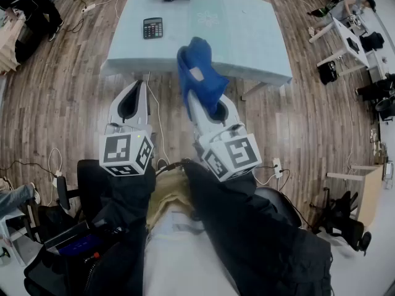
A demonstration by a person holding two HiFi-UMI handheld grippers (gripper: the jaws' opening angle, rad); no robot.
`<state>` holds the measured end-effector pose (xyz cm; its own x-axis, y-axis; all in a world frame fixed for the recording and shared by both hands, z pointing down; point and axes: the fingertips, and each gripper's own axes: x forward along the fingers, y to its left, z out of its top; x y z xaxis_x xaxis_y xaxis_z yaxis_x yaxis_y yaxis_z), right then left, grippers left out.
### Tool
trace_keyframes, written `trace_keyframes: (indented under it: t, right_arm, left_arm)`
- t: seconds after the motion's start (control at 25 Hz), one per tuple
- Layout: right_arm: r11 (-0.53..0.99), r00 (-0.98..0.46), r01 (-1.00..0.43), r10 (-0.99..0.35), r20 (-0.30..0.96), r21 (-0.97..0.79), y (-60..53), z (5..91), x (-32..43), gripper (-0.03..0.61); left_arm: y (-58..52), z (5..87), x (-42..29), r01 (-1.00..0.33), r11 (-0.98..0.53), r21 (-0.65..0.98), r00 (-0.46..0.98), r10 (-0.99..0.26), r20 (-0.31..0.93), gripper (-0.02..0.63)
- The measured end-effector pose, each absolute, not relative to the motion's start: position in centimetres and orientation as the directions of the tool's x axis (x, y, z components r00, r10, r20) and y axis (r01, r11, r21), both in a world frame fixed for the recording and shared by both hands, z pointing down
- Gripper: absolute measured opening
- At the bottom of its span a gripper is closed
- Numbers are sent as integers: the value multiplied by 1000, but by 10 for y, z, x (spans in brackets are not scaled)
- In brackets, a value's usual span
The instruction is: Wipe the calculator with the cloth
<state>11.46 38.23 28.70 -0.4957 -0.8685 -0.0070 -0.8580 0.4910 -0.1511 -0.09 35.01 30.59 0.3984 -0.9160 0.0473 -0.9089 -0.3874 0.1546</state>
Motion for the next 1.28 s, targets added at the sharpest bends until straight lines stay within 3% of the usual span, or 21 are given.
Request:
trace_keyframes:
  t: [1.28]
  right_arm:
    - [445,-461,-870,-887,31,-210,379,315,76,64]
  left_arm:
    - [358,344,-54,-906,-377,191,402,-909,114,-5]
